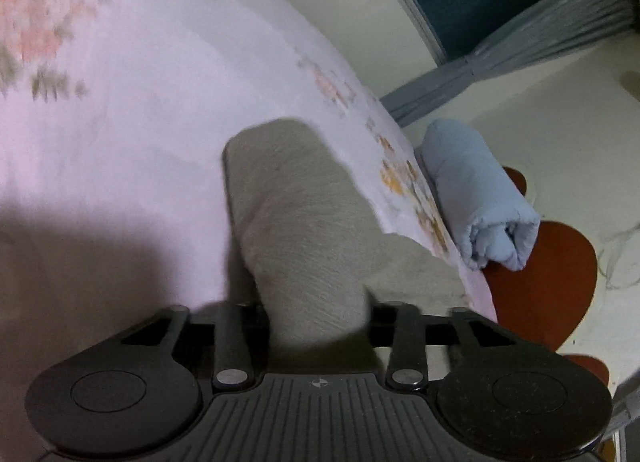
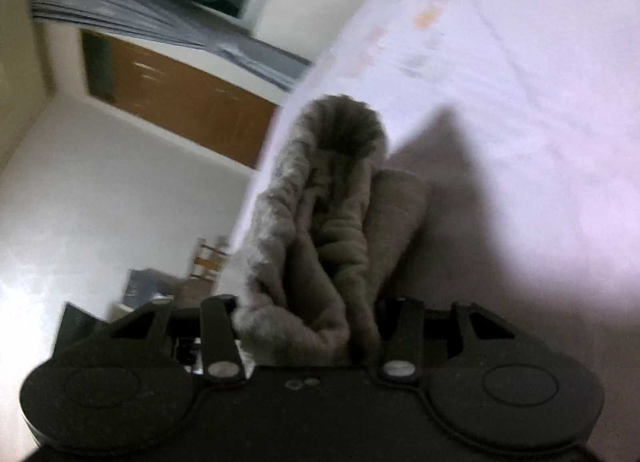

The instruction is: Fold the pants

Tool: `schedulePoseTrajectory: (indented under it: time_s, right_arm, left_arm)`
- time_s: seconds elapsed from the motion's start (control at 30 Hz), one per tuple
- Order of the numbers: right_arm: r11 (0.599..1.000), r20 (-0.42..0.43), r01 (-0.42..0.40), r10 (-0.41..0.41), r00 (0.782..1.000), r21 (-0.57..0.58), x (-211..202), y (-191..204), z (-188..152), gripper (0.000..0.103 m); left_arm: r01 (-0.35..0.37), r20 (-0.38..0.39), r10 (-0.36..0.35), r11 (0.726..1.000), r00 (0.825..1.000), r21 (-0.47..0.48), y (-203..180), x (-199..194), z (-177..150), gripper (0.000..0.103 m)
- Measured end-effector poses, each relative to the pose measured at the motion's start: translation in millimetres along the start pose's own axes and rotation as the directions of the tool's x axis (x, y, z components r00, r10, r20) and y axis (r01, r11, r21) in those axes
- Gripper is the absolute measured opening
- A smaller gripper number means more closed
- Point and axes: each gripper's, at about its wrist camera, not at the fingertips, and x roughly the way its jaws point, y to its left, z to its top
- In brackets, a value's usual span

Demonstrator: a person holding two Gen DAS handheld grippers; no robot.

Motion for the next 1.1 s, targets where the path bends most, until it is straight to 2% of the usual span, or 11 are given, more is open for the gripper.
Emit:
schedulePoseTrajectory:
  time_s: [0.13,0.2,0.23,0.3,0.43,0.5,0.6,0.67,0.9,1.0,1.1]
  right_arm:
    - [0.996,-0.032,0.035,-0.038,0.999,-0.082,-24,6,-9,0.049]
    - [0.985,-0.03,0.092,-0.097,0.995,-0.144,-53,16,-17,0.058]
    - [0.977,0.003,0.134,-0.136,0.991,-0.164,-69,21,-19,0.073]
    - [0.958,0.149,0.227,-0.202,0.968,-0.176,-111,35,-28,0.091]
    - [0.928,0.284,0.271,-0.196,0.939,-0.255,-144,76,-58,0.091]
    - [0.862,0.307,0.365,-0.262,0.915,-0.353,-126,102,-75,0.09]
    - [0.781,0.285,0.472,-0.382,0.879,-0.409,-81,112,-85,0.092]
    - [0.675,0.224,0.61,-0.574,0.788,-0.415,-43,99,-90,0.093]
    - [0.774,0.334,0.537,-0.435,0.836,-0.335,-125,100,-120,0.088]
    - [0.78,0.401,0.539,-0.405,0.822,-0.317,-149,106,-136,0.088]
    - [0.738,0.466,0.574,-0.392,0.793,-0.355,-178,126,-167,0.097]
  left_arm:
    - [0.052,-0.002,-0.052,0.998,0.999,0.035,4,-16,-10,0.063]
    - [-0.04,0.004,0.04,0.991,0.999,0.131,-9,-40,-18,0.082]
    - [-0.11,0.038,0.105,0.976,0.994,0.189,-16,-58,-24,0.097]
    - [-0.232,0.136,0.2,0.928,0.97,0.29,-30,-93,-40,0.102]
    - [-0.256,0.193,0.199,0.905,0.961,0.341,-52,-123,-75,0.102]
    - [-0.352,0.237,0.28,0.86,0.93,0.368,-55,-130,-97,0.102]
    - [-0.411,0.149,0.383,0.86,0.912,0.302,-46,-112,-117,0.102]
    - [-0.461,0.167,0.43,0.817,0.887,0.347,-47,-110,-130,0.102]
    - [-0.513,0.237,0.455,0.772,0.858,0.375,-53,-160,-166,0.102]
    - [-0.527,0.312,0.443,0.803,0.84,0.28,-62,-189,-186,0.102]
    - [-0.551,0.385,0.442,0.798,0.81,0.244,-85,-216,-218,0.102]
